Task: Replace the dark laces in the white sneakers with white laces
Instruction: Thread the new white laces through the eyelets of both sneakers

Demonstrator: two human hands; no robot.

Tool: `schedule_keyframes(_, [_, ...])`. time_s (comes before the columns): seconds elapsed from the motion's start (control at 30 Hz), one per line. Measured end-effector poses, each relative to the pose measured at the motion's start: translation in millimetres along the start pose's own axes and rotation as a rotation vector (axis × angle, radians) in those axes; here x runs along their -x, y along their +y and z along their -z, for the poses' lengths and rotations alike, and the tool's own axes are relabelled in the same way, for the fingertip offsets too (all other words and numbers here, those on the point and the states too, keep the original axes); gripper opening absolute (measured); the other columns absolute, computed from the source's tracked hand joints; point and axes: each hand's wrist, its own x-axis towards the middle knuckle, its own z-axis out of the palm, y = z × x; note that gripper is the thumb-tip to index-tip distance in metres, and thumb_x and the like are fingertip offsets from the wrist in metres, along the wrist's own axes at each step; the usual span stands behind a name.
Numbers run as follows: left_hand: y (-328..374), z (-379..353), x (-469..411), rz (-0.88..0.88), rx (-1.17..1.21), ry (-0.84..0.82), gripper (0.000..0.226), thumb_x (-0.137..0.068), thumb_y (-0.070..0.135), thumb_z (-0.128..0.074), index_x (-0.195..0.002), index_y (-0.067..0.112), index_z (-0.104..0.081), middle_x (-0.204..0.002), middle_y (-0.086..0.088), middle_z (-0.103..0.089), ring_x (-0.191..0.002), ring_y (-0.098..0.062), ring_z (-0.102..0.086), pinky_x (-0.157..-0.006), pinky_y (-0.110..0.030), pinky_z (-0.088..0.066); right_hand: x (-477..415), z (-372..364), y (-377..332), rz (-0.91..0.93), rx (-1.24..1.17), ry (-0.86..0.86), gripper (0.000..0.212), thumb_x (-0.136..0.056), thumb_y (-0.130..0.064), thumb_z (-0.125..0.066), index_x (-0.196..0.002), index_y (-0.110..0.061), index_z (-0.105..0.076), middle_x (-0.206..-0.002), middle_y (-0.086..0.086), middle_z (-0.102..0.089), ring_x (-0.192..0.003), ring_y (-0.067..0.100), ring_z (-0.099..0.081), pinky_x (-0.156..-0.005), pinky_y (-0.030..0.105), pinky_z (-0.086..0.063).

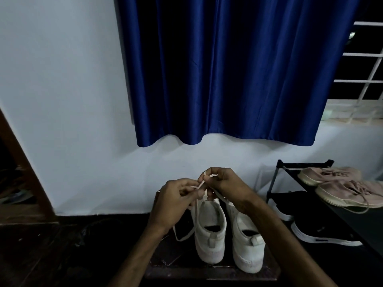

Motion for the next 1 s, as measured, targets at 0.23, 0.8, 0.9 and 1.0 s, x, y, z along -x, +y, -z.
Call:
schedule_keyframes(0.23, [-65.0,21.2,-2.7,0.197,-0.341,0.24,0.012,-0.085,0.025,-0.071,-0.073,0.023,-0.069,-0.065,0.009,-0.071,-0.062,-0.02,-0.068,-0.058,-0.037,-0.057,-1.1,32.0,18.0,-0.012,0.237,0.284,0.016,-0.095,-0.003,-0.056,-0.092,-0.003,-0.071,-0.077,0.012,-0.071,-0.058,0.013,-0.063,-0.048,0.014,-0.043])
schedule_keyframes(0.8, [-49.3,-45.4,0.0,0.147,-0.555,-0.095,0.043,-0.081,0.007,-0.05,-0.12,0.027,-0.054,-0.125,0.003,-0.056,-0.115,-0.019,-0.056,-0.096,-0.036,-0.045,-23.0,51.9,88.3,-0.127,0.739,0.291,0.025,-0.074,-0.03,-0.071,-0.059,-0.049,-0.065,-0.07,-0.024,-0.069,-0.072,-0.008,-0.064,-0.073,0.022,-0.053])
schedule_keyframes(0.9, [-42.9,-48.8,16.1,0.15,-0.726,-0.067,0.044,-0.088,0.008,-0.047,-0.128,0.028,-0.047,-0.131,0.001,-0.048,-0.117,-0.024,-0.054,-0.093,-0.033,-0.041,-20.1,53.3,85.3,-0.09,0.762,0.303,0.017,-0.075,-0.027,-0.073,-0.068,-0.041,-0.068,-0.076,-0.017,-0.071,-0.075,-0.002,-0.066,-0.078,0.029,-0.057])
schedule_keyframes(1.0, [-38.2,-51.3,28.9,0.153,-0.813,-0.063,0.04,-0.092,0.017,-0.045,-0.128,0.034,-0.044,-0.133,0.006,-0.04,-0.118,-0.019,-0.051,-0.086,-0.027,-0.036,-15.3,49.1,77.8,-0.055,0.819,0.287,0.011,-0.075,-0.03,-0.071,-0.072,-0.04,-0.068,-0.074,-0.018,-0.07,-0.073,-0.002,-0.065,-0.073,0.03,-0.057])
